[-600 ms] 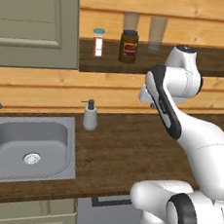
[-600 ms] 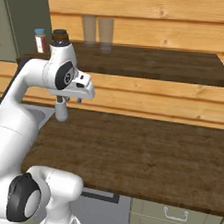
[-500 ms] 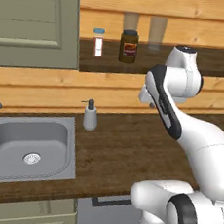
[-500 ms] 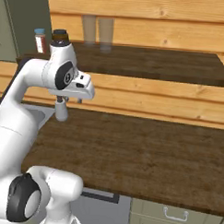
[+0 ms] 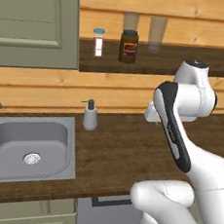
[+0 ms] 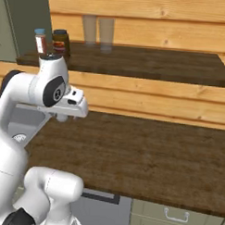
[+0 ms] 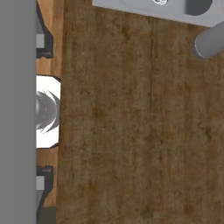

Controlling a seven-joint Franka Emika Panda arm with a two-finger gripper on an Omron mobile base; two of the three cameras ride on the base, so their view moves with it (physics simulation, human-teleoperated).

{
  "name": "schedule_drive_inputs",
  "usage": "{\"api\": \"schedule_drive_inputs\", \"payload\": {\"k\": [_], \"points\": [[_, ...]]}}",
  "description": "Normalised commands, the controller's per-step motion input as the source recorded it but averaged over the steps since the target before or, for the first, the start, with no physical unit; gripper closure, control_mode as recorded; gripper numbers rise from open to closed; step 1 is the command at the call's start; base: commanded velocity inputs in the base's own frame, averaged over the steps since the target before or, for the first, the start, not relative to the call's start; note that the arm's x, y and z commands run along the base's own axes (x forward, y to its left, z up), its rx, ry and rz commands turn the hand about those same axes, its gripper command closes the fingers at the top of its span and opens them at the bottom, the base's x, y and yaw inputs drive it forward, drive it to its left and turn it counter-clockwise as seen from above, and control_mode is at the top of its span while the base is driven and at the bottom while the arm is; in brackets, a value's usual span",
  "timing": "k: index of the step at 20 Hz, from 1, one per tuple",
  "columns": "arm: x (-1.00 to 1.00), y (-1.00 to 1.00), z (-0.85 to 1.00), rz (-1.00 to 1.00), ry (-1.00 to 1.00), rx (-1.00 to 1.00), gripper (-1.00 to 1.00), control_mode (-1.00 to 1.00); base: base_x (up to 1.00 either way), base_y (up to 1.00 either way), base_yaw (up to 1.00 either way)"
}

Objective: Navigate to the microwave.

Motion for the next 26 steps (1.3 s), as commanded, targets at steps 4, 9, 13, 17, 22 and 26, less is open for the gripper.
{"api": "schedule_drive_inputs", "payload": {"k": [4,9,13,17,22,26], "points": [[-0.42,0.00,-0.39,0.00,0.00,0.00,-1.00,-1.00,0.00,0.00,0.00],[0.00,0.00,0.00,0.00,0.00,0.00,-1.00,1.00,-0.43,-0.07,0.01],[0.00,0.00,0.00,0.00,0.00,0.00,-1.00,1.00,-0.52,-0.05,0.13],[0.00,0.00,0.00,0.00,0.00,0.00,-1.00,1.00,-0.34,-0.01,0.31],[0.00,0.00,0.00,0.00,0.00,0.00,-1.00,1.00,-0.21,0.00,0.51],[0.00,0.00,0.00,0.00,0.00,0.00,-1.00,1.00,-0.01,0.02,0.61]]}}
